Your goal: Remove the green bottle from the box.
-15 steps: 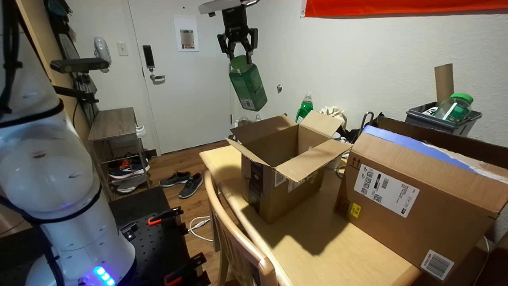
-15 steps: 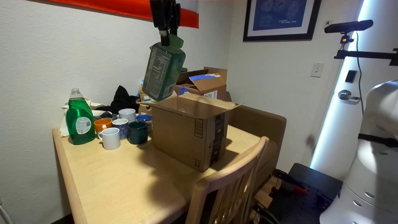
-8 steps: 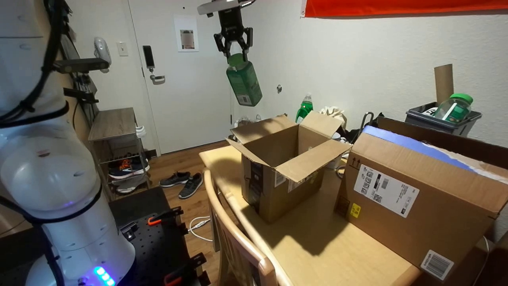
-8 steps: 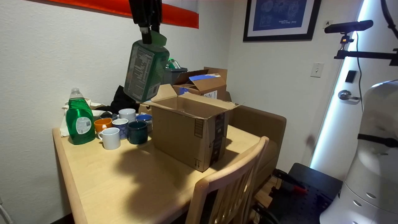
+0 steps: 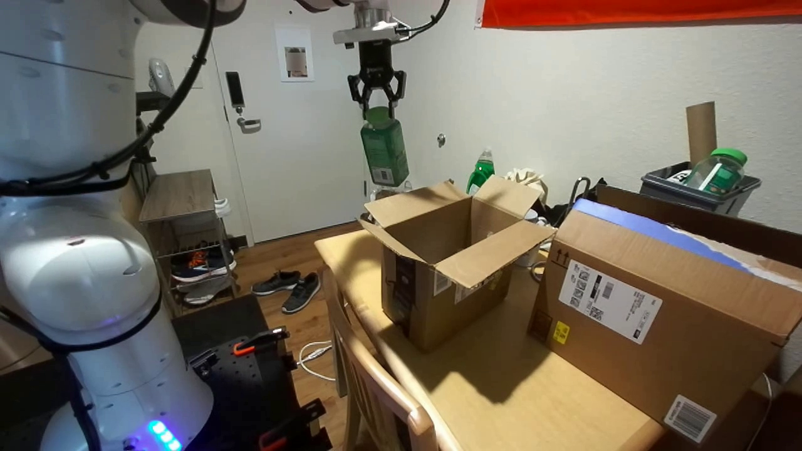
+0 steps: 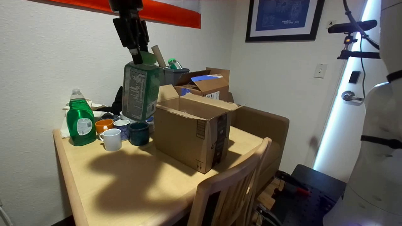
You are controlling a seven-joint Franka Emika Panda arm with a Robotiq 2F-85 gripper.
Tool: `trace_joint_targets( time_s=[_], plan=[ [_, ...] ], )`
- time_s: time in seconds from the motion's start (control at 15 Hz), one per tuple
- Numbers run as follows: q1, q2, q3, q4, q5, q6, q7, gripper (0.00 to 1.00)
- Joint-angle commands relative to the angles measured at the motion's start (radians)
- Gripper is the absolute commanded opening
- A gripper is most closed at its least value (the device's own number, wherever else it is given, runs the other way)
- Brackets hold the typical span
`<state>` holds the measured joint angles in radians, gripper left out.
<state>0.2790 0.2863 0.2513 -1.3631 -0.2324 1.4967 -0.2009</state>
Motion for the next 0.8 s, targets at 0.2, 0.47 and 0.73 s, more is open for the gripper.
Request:
trace_joint_targets(
  time_s=[0.2,0.47,0.73],
  plan=[
    [0.024,0.162,-0.016,0.188,-0.011,-0.065,-0.087,0.39],
    [0.023,0.195,-0.015,0.170,-0.063,0.016,-0.066,0.39],
    [0.024,0.221,-0.016,0.141,-0.127,0.116,-0.036,0.39]
  ],
)
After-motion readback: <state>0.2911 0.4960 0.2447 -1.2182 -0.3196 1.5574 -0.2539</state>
